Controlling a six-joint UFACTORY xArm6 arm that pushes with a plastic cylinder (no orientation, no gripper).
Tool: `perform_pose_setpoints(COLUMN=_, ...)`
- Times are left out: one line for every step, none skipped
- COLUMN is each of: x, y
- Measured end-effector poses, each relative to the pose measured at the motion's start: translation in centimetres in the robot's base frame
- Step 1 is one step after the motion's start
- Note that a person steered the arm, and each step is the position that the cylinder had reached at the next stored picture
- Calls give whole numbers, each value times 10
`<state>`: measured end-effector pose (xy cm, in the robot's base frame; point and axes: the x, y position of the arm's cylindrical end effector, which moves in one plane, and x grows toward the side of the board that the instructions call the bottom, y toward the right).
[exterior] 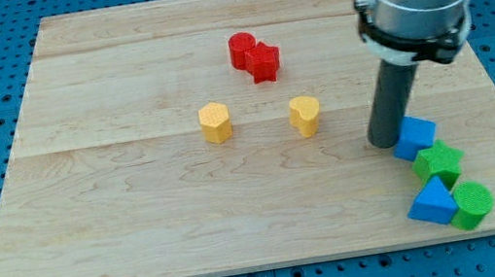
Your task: Put the red blocks at the left side of the cube
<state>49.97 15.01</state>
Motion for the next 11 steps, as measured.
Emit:
perform_pose_setpoints(x=3, y=-3)
perform_pose_setpoints(x=-46, y=32)
perform_pose_setpoints(x=-114, y=31)
perform_pose_setpoints(x=-171, y=8)
perform_pose_setpoints(x=-226, y=-46)
perform_pose_setpoints(x=-265, y=-122)
perform_pose_setpoints(x=-257, y=-169)
perform_pose_setpoints(x=-211, y=-165)
perform_pose_setpoints(x=-170, y=-163)
perform_pose_setpoints(x=-151, y=-141)
perform_pose_setpoints(x=-136, y=-126)
